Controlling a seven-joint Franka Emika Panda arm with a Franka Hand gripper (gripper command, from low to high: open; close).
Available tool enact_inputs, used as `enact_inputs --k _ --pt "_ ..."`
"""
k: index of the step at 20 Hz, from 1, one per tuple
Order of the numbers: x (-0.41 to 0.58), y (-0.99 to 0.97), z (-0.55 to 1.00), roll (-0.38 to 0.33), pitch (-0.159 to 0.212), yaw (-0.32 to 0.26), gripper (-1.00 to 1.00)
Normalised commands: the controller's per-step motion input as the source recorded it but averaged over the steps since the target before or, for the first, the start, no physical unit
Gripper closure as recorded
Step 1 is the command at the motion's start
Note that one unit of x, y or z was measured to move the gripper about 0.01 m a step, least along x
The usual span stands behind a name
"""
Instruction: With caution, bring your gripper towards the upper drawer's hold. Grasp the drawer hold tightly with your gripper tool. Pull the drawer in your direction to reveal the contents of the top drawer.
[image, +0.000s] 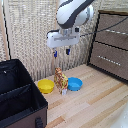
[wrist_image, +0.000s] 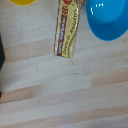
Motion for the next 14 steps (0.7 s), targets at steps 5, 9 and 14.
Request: enact_inputs --k 5,9,14 --pt "0.196 0.00 0.19 -0.251 0.029 0.050 -1.00" --pt "0.219 0.00 0.25 -0.327 0.034 0.044 -1.00" --pt "0.187 0.00 0.30 -0.314 0.023 0.045 -1.00"
